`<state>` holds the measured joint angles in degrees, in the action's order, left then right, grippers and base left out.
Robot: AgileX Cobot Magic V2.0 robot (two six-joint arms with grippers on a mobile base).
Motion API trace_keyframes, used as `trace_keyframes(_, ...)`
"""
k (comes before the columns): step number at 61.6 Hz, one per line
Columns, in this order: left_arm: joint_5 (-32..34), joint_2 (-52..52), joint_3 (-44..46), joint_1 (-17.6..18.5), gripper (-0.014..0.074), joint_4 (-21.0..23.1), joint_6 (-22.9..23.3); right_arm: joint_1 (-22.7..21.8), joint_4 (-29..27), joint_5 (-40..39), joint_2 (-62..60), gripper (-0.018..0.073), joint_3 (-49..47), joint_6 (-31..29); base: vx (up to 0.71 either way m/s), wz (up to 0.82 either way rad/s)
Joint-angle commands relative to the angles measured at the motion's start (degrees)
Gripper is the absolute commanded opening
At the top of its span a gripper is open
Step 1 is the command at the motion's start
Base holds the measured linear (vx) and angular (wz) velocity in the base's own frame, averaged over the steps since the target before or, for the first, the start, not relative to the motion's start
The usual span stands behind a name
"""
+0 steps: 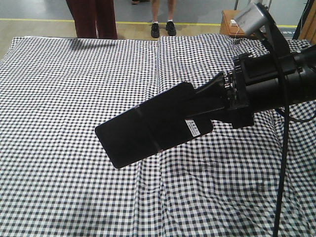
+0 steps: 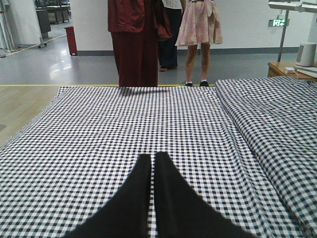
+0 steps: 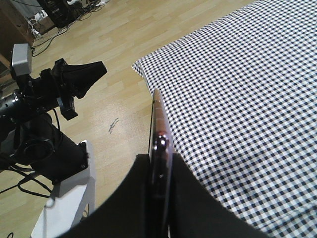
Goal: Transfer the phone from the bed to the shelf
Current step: 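Drive the base away from the bed holding the phone in the right gripper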
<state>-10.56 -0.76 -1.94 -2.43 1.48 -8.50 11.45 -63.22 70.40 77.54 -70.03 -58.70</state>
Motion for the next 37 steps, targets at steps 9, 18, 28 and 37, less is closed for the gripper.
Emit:
trace_keyframes(9,4.1,-0.8,1.2,0.2,0.0001,0.5,0.3,0.1,-4.7,3.2,-2.0,-0.0002,-1.4,0.0,-0.15,-0.01)
trace_keyframes(18,4.1,-0.8,1.2,0.2,0.0001,0.5,0.3,0.1,-4.7,3.2,-2.0,-0.0002,-1.4,0.0,-0.14,-0.08)
trace_keyframes(28,4.1,-0.8,1.2,0.2,0.0001,0.5,0.3,0.1,-4.7,3.2,-2.0,-0.0002,-1.4,0.0,-0.13,-0.04)
trace_keyframes(37,4.1,-0.8,1.2,0.2,0.0001,0.5,0.3,0.1,-4.7,3.2,-2.0,-0.0002,-1.4,0.0,-0.12,0.1)
